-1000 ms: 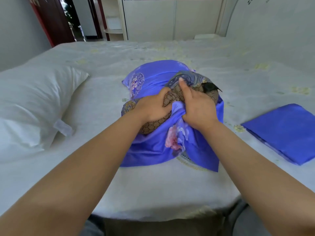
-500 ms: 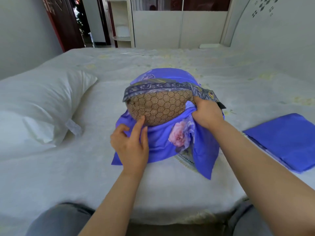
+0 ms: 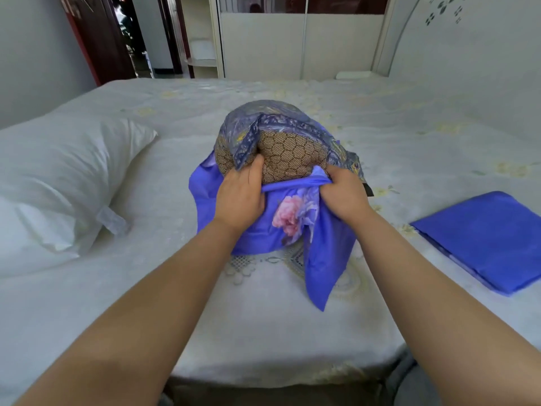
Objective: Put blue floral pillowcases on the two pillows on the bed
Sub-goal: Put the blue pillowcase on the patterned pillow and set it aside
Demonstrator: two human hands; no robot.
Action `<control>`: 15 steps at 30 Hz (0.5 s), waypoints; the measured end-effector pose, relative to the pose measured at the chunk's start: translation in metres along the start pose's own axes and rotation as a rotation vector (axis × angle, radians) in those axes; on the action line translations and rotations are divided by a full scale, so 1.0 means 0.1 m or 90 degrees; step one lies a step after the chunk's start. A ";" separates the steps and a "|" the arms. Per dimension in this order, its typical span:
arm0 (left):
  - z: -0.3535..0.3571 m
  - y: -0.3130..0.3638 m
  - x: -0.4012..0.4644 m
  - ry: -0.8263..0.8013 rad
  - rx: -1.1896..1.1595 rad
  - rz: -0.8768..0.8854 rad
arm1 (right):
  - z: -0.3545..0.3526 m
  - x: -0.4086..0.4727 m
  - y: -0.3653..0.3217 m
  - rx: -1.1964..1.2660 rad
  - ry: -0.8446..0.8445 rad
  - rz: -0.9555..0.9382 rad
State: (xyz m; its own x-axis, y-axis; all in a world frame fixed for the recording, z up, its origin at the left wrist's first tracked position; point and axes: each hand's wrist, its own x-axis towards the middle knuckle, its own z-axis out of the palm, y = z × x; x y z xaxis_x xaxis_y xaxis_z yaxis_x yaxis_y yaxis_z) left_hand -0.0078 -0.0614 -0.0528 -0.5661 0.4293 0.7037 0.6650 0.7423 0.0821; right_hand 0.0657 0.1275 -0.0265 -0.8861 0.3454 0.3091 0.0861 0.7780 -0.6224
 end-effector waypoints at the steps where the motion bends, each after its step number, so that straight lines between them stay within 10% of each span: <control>1: -0.01 0.01 0.02 -0.017 -0.001 -0.022 | 0.02 -0.02 -0.01 0.019 0.003 0.003; 15: -0.02 0.07 0.32 -0.025 0.021 -0.041 | 0.09 0.00 -0.15 0.146 0.078 0.035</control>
State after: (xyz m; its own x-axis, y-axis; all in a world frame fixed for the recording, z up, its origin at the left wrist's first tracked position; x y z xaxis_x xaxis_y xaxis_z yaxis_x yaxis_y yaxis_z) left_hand -0.0207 -0.0435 -0.0279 -0.6266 0.3991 0.6694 0.6099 0.7858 0.1023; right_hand 0.0602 0.1118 -0.0236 -0.8196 0.4562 0.3467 0.0144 0.6213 -0.7834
